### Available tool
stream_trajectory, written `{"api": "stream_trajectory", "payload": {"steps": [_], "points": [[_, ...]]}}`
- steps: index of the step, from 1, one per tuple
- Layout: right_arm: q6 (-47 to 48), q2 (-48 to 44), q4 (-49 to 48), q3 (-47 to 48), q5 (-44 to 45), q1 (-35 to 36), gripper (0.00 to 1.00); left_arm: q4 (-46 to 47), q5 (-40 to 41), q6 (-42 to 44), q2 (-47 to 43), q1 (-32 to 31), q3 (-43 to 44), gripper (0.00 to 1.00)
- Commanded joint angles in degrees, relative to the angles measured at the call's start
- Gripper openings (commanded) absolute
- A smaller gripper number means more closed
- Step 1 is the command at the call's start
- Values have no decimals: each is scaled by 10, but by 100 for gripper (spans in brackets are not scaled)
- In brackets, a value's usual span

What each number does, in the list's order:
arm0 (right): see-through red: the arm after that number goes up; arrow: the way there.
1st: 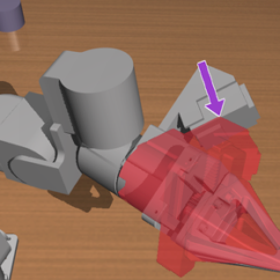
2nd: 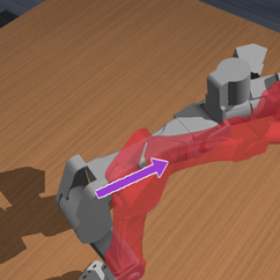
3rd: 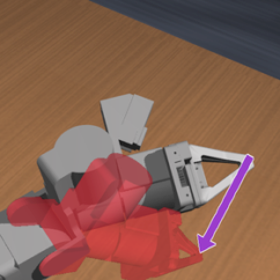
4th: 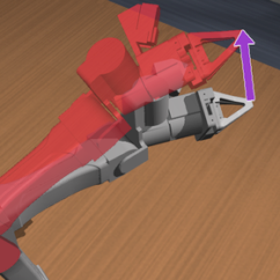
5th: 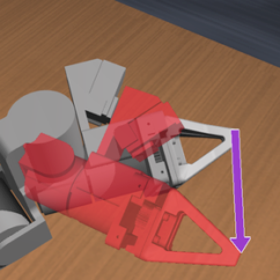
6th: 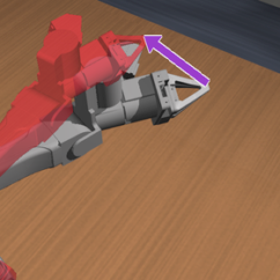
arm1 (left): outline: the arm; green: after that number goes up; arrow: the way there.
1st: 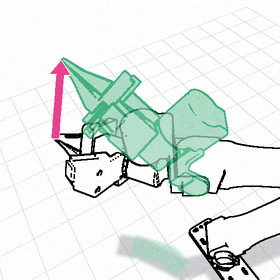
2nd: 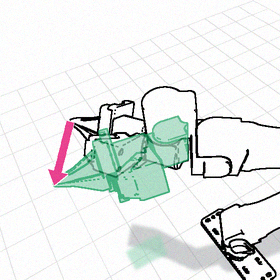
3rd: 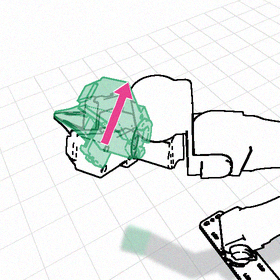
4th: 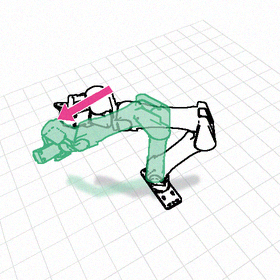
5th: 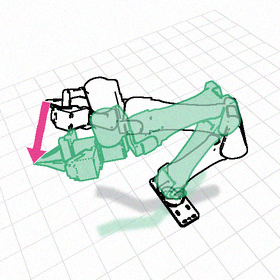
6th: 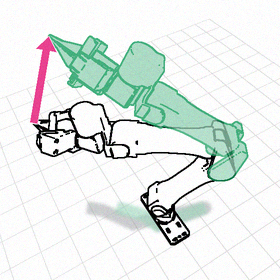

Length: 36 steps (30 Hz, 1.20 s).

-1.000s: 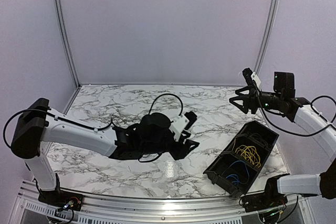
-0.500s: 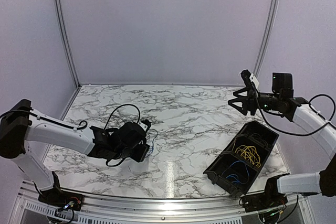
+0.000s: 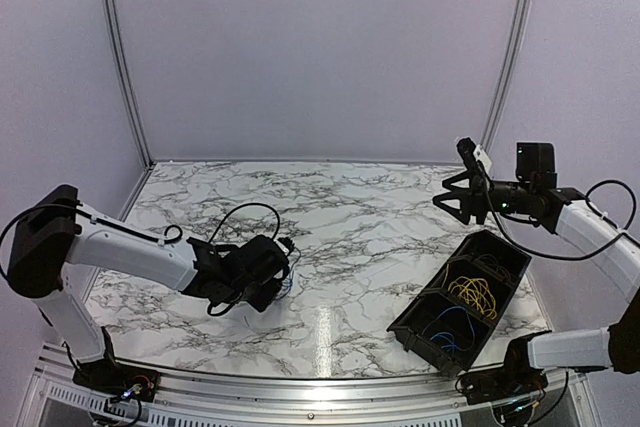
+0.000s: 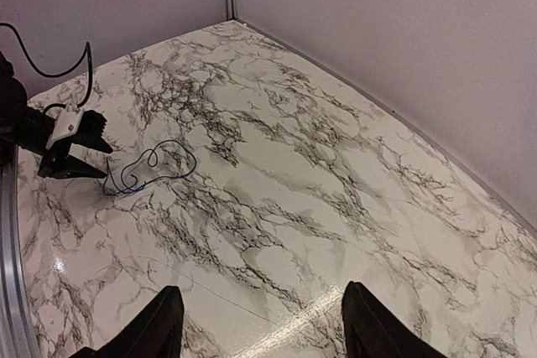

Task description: Untangle the cables

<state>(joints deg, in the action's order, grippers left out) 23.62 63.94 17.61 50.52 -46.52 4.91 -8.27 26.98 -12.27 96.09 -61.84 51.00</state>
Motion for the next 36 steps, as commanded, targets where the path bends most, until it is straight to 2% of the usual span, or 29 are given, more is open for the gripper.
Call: {"api": "stream_trajectory", "payload": {"steps": [1, 3, 4, 5, 6, 9, 14, 20, 26, 30, 36], "points": [[5, -4, 0, -1, -7, -3, 65, -41, 9, 58, 43, 3, 53, 34], [5, -3, -1, -1, -7, -3, 65, -42, 11, 69, 38, 3, 66, 19], [4, -3, -2, -1, -7, -3, 65, -41, 15, 76, 31, 3, 73, 8], [4, -2, -4, 0, -9, -3, 65, -40, 23, 85, 23, 3, 81, 2], [3, 0, -5, 1, -12, -3, 65, -39, 32, 94, 14, 3, 90, 0], [0, 4, 1, 16, -23, -3, 63, -33, 38, 118, -26, 3, 116, 0], [4, 18, 31, 64, -67, 24, 57, 25, -5, 115, -113, 3, 131, 0], [40, 87, 98, 172, -40, 136, 54, 115, -58, 83, -161, 3, 134, 0], [28, 134, 93, 264, -7, 222, 49, 161, -91, 33, -162, 3, 137, 0], [-40, 180, 75, 317, -44, 232, 55, 188, -104, 27, -162, 3, 119, 0], [-41, 260, 113, 381, -31, 278, 66, 180, -116, 26, -148, 3, 124, 0]]}}
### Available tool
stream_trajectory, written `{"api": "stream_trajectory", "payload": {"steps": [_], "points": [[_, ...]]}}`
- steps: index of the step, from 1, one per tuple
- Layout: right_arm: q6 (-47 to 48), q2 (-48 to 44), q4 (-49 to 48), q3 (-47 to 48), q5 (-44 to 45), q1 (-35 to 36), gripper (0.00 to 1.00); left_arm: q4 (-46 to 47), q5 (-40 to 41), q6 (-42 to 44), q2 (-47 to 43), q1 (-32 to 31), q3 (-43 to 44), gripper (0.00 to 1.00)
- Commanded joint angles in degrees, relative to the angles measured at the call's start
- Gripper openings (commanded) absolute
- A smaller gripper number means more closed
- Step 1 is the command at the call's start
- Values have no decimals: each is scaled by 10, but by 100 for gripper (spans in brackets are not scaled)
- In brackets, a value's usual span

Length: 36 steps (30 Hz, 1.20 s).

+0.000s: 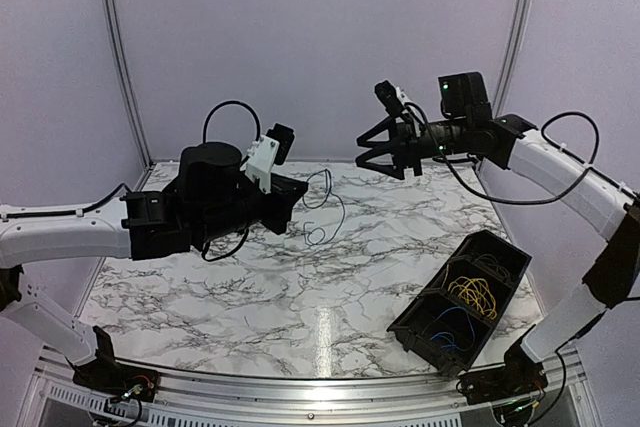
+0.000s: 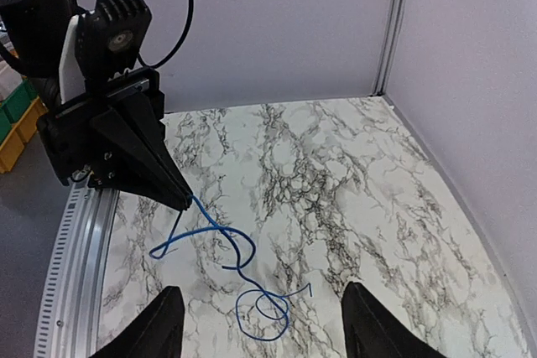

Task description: Untangle the cables

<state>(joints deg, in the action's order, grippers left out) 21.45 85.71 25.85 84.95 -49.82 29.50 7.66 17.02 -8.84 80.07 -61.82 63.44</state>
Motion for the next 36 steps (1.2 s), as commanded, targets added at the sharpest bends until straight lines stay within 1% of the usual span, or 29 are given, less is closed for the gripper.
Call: {"api": "stream_trajectory", "payload": {"steps": [1, 5, 9, 11, 16, 18, 19, 22, 27, 31, 36], "points": [[-22, 51, 35, 45, 0, 41, 68, 19, -17, -9, 14, 3, 0, 0], [-26, 76, 42, 65, -9, 71, 74, 21, -22, -13, 20, 3, -2, 0], [-38, 90, 40, 64, 4, 89, 75, 23, -24, -17, 23, 3, -4, 0], [-56, 96, 28, 52, 43, 90, 74, 25, -23, -20, 19, 3, -6, 0], [-105, 108, -2, 8, 181, 79, 74, 30, -13, -25, -5, 3, -11, 0], [-125, 124, -1, 8, 229, 72, 74, 35, -21, -31, -15, 3, -12, 0], [-135, 133, 2, 11, 239, 67, 74, 38, -37, -35, -19, 3, -12, 0], [-153, 163, 9, 27, 247, 57, 76, 60, -72, -49, -29, 2, -18, 0], [-153, 199, 22, 45, 263, 45, 78, 84, -68, -61, -53, 0, -32, 0], [-139, 194, 23, 21, 269, 28, 78, 96, -46, -53, -82, -1, -43, 0], [-121, 167, 13, -12, 285, -3, 79, 102, -31, -36, -107, -1, -48, 0]]}}
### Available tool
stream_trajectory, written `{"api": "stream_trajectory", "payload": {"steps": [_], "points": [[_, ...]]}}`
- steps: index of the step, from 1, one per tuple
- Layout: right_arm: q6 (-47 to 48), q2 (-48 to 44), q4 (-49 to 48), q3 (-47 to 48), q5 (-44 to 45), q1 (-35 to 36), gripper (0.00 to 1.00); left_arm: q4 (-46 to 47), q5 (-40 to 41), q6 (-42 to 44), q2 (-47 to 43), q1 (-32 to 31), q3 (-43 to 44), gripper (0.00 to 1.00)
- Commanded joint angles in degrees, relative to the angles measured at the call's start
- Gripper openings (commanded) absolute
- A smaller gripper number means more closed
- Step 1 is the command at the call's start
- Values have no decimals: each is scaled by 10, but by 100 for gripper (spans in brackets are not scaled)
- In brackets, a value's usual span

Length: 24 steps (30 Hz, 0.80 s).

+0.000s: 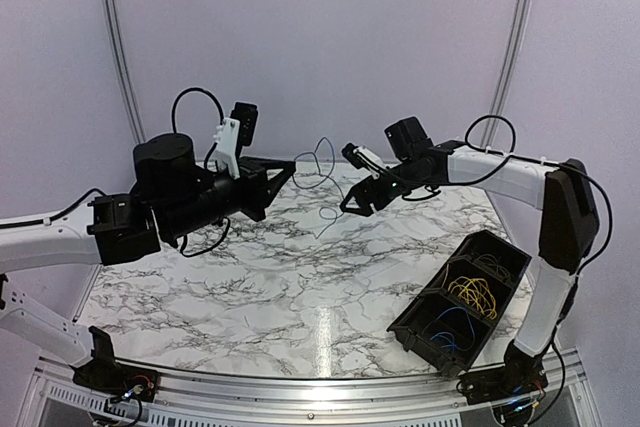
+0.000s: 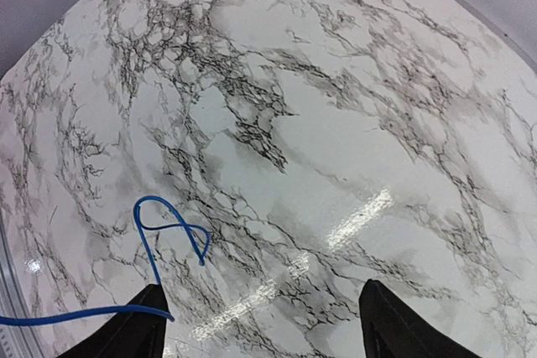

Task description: Untangle the cables

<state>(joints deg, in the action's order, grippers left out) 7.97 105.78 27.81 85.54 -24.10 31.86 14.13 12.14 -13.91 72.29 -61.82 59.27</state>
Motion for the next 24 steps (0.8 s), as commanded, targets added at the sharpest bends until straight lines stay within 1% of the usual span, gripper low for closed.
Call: {"api": "stream_trajectory", "payload": {"steps": [1, 4, 7, 10, 12, 14, 16, 19, 21, 24], "points": [[14, -38, -8, -21, 31, -36, 79, 39, 22, 19, -33, -1, -7, 0], [21, -46, -3, -21, 21, -59, 79, 45, 33, 25, -45, -1, -14, 0], [53, -61, 2, -14, -6, -65, 78, 45, 36, 30, -45, -1, -17, 0], [104, -89, 7, -19, -110, -64, 69, 45, 31, 27, -39, -1, -21, 0], [128, -108, 7, -28, -157, -57, 65, 45, 24, 26, -34, -1, -22, 0], [158, -125, 17, -33, -186, -46, 65, 45, 17, 24, -29, -1, -22, 0], [184, -141, 22, -42, -211, -30, 66, 45, 10, 22, -23, -1, -21, 0], [202, -157, 27, -51, -256, -3, 71, 45, -2, 21, -15, -1, -17, 0], [204, -161, 28, -54, -264, 16, 73, 45, -12, 20, -9, -1, -14, 0], [194, -155, 23, -49, -261, 34, 74, 45, -36, 19, 2, -1, -7, 0]]}}
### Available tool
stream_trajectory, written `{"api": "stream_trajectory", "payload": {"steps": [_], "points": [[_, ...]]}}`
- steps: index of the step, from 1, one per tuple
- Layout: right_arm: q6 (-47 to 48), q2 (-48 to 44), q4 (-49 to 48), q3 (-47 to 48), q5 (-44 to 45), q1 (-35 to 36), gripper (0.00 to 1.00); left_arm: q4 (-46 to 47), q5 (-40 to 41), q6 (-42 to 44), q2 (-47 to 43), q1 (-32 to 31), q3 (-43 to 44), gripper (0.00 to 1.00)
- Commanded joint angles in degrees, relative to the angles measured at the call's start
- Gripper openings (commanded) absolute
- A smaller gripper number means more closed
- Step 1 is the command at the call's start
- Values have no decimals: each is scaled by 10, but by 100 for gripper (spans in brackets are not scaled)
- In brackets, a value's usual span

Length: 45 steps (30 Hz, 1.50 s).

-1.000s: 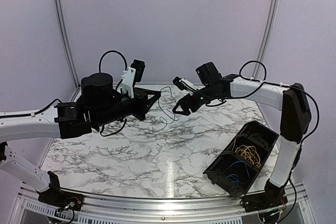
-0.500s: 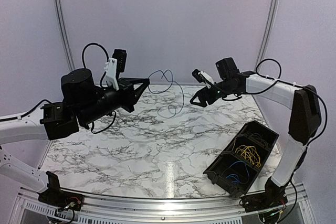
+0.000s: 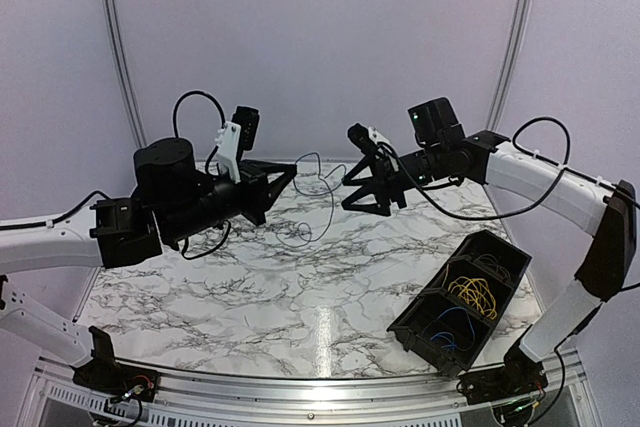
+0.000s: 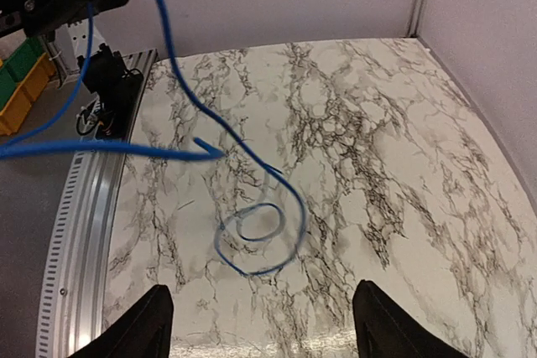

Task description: Untangle the cables

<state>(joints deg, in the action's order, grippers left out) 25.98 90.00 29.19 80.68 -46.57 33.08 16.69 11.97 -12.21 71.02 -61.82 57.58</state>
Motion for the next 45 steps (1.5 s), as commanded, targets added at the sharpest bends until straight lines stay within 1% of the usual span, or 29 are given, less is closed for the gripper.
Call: {"api": "stream_trajectory", "payload": {"steps": [1, 4, 9, 11, 12, 13, 16, 17, 19, 20, 22, 23, 24, 26, 28, 30, 33, 36, 38, 40, 43, 45], "points": [[10, 8, 7, 3, -34, 24, 74, 19, -42, 0, 18, -1, 12, 0], [4, 27, 11, 15, -27, 25, 73, 19, -60, -5, 28, -1, 18, 0], [-8, 52, 1, 22, -12, 25, 69, 20, -71, -12, 34, -2, 20, 0], [-13, 60, -4, 22, -9, 25, 66, 20, -72, -13, 35, -3, 20, 0], [-14, 63, -6, 22, -8, 24, 62, 21, -72, -14, 34, -3, 19, 0], [-15, 66, -7, 23, -11, 25, 55, 21, -72, -14, 33, -3, 19, 0], [-15, 73, -3, 31, -16, 25, 13, 21, -69, -14, 31, -3, 16, 0], [-15, 73, -2, 33, -16, 25, 1, 21, -66, -13, 30, -3, 15, 0], [-12, 66, 6, 34, -12, 24, 0, 21, -54, -11, 28, -3, 10, 0], [-8, 57, 10, 33, -9, 24, 0, 21, -48, -8, 26, -3, 7, 3], [5, 34, 24, 33, 6, 23, 0, 18, -42, 4, 19, -3, -4, 26], [15, 22, 33, 33, 14, 19, 0, 14, -31, 11, 15, -3, -10, 39], [21, 5, 41, 33, 21, 15, 0, 10, -19, 17, 10, -3, -17, 48], [39, -26, 59, 31, 28, 2, 0, -3, 11, 33, 0, -3, -29, 60], [57, -55, 83, 29, 27, -12, 0, -25, 39, 53, -5, -1, -32, 68], [81, -82, 114, 27, 24, -24, 0, -55, 81, 71, 0, 4, -25, 71], [122, -118, 169, 19, 32, -30, 0, -105, 140, 95, 23, 16, 9, 73], [152, -158, 213, -2, 45, -31, 0, -126, 168, 109, 52, 39, 34, 77], [169, -182, 241, -17, 53, -32, 0, -124, 166, 111, 71, 63, 42, 78], [180, -202, 265, -27, 69, -32, 0, -123, 158, 91, 93, 89, 53, 79], [213, -224, 329, -33, 69, -48, 0, -134, 122, 55, 128, 126, 78, 79], [245, -238, 374, -38, 76, -56, 0, -134, 105, 59, 151, 142, 90, 79]]}}
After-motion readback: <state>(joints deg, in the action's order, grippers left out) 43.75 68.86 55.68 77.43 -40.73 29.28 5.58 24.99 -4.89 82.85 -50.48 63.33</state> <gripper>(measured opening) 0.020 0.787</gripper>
